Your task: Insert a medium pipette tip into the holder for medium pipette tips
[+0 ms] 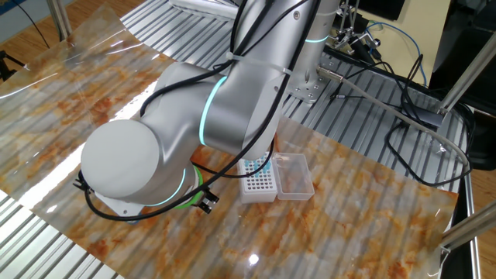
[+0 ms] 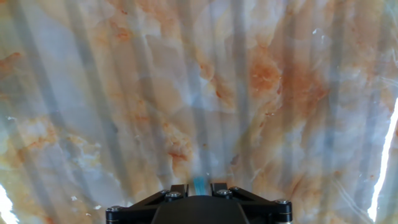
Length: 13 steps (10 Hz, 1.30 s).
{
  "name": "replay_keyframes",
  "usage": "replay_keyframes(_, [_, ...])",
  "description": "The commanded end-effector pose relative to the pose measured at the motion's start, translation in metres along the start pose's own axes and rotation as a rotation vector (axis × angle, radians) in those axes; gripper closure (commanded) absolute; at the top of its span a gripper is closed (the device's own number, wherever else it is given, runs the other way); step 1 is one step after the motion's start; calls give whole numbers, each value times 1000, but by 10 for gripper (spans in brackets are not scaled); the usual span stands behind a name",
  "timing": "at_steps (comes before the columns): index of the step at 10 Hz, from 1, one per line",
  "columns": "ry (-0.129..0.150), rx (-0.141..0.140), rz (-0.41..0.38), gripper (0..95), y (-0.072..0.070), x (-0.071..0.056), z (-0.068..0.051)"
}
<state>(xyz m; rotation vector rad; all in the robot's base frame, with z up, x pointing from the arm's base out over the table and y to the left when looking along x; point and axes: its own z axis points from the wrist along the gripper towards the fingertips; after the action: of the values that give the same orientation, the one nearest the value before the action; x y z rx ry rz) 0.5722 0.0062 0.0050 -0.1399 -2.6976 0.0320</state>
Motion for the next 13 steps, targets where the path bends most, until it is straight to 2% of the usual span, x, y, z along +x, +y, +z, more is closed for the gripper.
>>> replay_keyframes(1, [7, -1, 1, 760, 1, -2, 0])
replay_keyframes(6, [18, -2, 1, 760, 1, -2, 0])
replay_keyframes(12, [18, -2, -6, 760, 1, -2, 0])
replay_keyframes(13, [18, -2, -9, 950, 1, -2, 0])
